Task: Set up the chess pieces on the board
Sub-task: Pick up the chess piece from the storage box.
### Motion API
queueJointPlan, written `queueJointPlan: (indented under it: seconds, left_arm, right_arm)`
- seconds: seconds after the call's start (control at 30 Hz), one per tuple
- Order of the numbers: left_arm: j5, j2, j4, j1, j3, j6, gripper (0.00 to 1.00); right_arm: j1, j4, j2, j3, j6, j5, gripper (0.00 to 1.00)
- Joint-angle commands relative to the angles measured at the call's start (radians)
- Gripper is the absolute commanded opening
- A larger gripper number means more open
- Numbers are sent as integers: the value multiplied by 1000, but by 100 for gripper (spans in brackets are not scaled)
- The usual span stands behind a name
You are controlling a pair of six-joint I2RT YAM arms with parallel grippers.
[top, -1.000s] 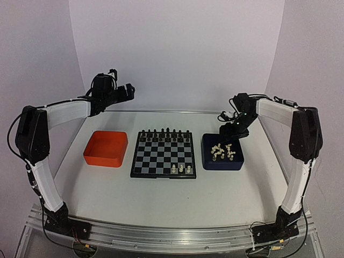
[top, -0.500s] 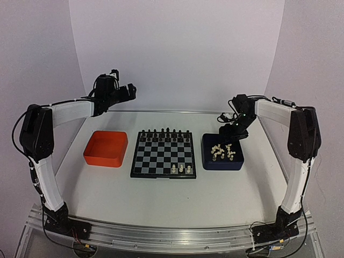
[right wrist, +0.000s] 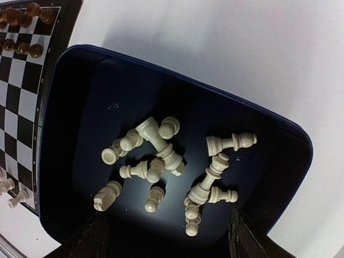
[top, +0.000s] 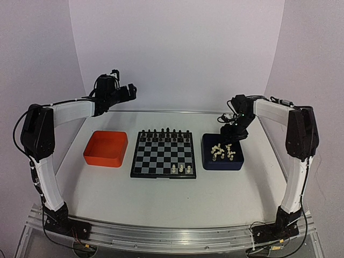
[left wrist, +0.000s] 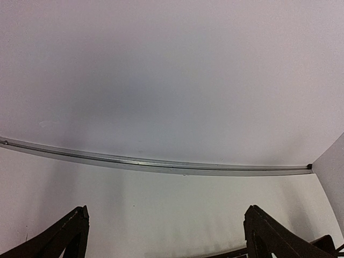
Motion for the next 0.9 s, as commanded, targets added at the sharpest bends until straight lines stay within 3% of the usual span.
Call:
queueJointPlan:
  seconds: [0.0,0.33,0.87]
  left_arm:
    - [-9,3,31,0,46,6,100]
    - [-8,-14,30,0,27,7,100]
    - [-25,-70,51,0,-36,-2,100]
  right_arm:
    - [-4,-28,19,49,41,47,71]
    - [-4,-30,56,75,119,58,54]
    - [-4,-37,115,75,148,81,45]
